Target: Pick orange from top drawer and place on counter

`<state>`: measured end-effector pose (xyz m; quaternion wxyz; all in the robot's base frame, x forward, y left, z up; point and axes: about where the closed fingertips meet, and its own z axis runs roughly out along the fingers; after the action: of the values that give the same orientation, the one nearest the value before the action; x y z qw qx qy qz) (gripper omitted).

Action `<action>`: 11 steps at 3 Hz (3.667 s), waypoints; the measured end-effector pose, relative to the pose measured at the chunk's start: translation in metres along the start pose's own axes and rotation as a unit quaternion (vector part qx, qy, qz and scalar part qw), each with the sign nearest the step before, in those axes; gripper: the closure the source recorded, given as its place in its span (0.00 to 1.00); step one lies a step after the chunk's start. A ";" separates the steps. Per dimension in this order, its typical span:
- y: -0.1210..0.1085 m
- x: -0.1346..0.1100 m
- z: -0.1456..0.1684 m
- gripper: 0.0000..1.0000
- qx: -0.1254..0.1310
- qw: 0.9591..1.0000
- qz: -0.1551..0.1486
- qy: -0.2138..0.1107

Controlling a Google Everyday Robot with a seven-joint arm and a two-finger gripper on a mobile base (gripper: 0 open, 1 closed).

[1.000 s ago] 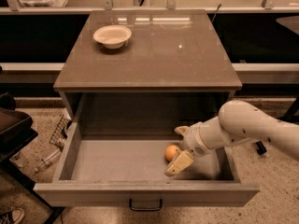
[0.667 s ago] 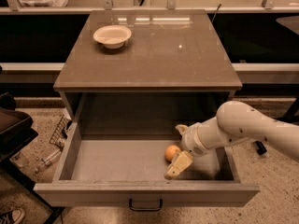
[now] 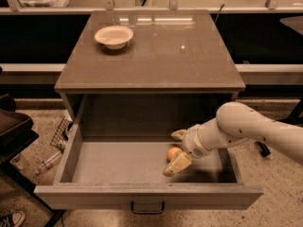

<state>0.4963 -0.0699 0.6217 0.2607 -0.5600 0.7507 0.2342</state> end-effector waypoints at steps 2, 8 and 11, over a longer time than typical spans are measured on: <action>-0.002 0.003 0.006 0.72 0.004 1.000 -0.007 -0.001; -0.121 -0.202 -0.186 1.00 0.055 0.998 -0.017 0.011; -0.200 -0.190 -0.119 0.96 0.069 0.995 -0.010 -0.074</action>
Offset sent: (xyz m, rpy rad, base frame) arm 0.0035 -0.0017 -0.0073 -0.0040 -0.0239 -0.0015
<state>0.7186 -0.0622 0.8235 0.3560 -0.5292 0.7382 0.2197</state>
